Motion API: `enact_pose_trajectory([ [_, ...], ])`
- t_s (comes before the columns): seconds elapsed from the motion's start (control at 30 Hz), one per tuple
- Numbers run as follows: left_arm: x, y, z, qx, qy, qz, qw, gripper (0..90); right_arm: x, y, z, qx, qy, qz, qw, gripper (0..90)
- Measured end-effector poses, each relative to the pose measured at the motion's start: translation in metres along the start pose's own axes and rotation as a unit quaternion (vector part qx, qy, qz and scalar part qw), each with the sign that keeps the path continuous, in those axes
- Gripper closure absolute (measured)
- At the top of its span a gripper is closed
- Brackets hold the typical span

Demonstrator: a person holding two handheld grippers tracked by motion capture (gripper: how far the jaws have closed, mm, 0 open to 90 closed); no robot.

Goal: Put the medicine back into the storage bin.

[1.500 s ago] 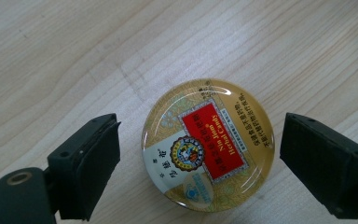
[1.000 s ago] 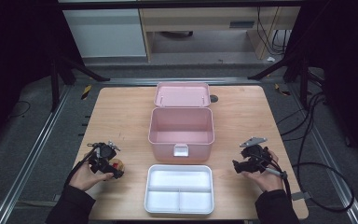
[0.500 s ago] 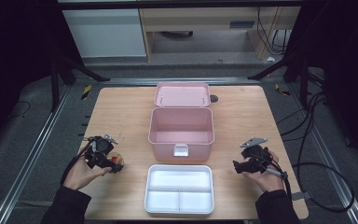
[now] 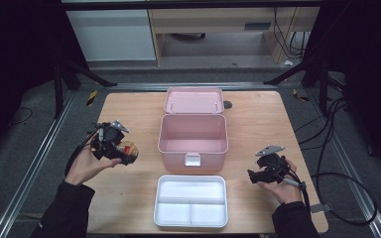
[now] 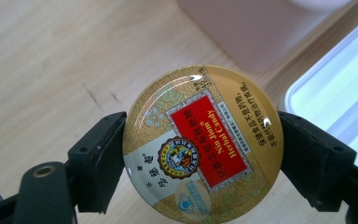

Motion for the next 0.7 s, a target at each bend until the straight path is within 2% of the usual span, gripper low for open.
enact_pose_trajectory([
  [0.07, 0.011, 0.0, -0.008, 0.003, 0.006, 0.006, 1.0, 20.1, 0.0, 0.001, 0.0, 0.0, 0.001, 0.0, 1.0, 18.8],
  [0.1, 0.023, 0.002, -0.015, 0.008, 0.01, 0.016, 0.9998, 20.1, 0.0, 0.001, 0.0, 0.0, 0.001, 0.0, 1.0, 18.8],
  [0.13, 0.023, 0.002, -0.015, 0.008, 0.01, 0.016, 0.9998, 20.1, 0.0, 0.001, 0.0, 0.0, 0.001, 0.0, 1.0, 18.8],
  [0.2, 0.033, 0.006, -0.022, 0.014, 0.014, 0.026, 0.9995, 20.1, 0.0, 0.001, -0.001, 0.0, 0.002, 0.0, 1.0, 18.8],
  [0.3, 0.049, 0.012, -0.029, 0.009, 0.023, 0.038, 0.999, 20.1, 0.0, 0.001, -0.001, 0.001, 0.002, 0.0, 1.0, 18.8],
  [0.47, 0.074, 0.021, -0.034, 0.006, 0.033, 0.055, 0.9979, 20.1, 0.0, 0.002, 0.0, 0.0, 0.001, 0.0, 1.0, 18.9],
  [0.5, 0.084, 0.024, -0.036, 0.006, 0.036, 0.063, 0.9974, 20.1, 0.0, 0.001, 0.001, 0.001, 0.0, 0.0, 1.0, 18.9],
  [0.53, 0.084, 0.024, -0.036, 0.006, 0.036, 0.063, 0.9974, 20.1, 0.0, 0.001, 0.001, 0.001, 0.0, 0.0, 1.0, 18.9],
  [0.57, 0.094, 0.028, -0.036, 0.005, 0.038, 0.075, 0.9965, 20.1, 0.0, 0.001, 0.002, 0.002, -0.001, -0.001, 1.0, 18.9],
  [0.63, 0.099, 0.03, -0.036, 0.003, 0.036, 0.079, 0.9962, 20.1, 0.0, 0.001, 0.002, 0.002, -0.001, -0.001, 1.0, 18.9],
  [0.7, 0.113, 0.035, -0.035, 0.004, 0.037, 0.09, 0.9953, 20.1, 0.0, 0.001, 0.002, 0.002, -0.001, -0.001, 1.0, 18.9],
])
Point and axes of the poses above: each handheld gripper's, and its own axes: z roughly forward along the jaws, x roughly out of its top, y roughly to its right, the point moved 6 cm from there along z, roughly forward along the jaws, and after that the axes turned 8 degrees about -y, right-handed, at the moved point
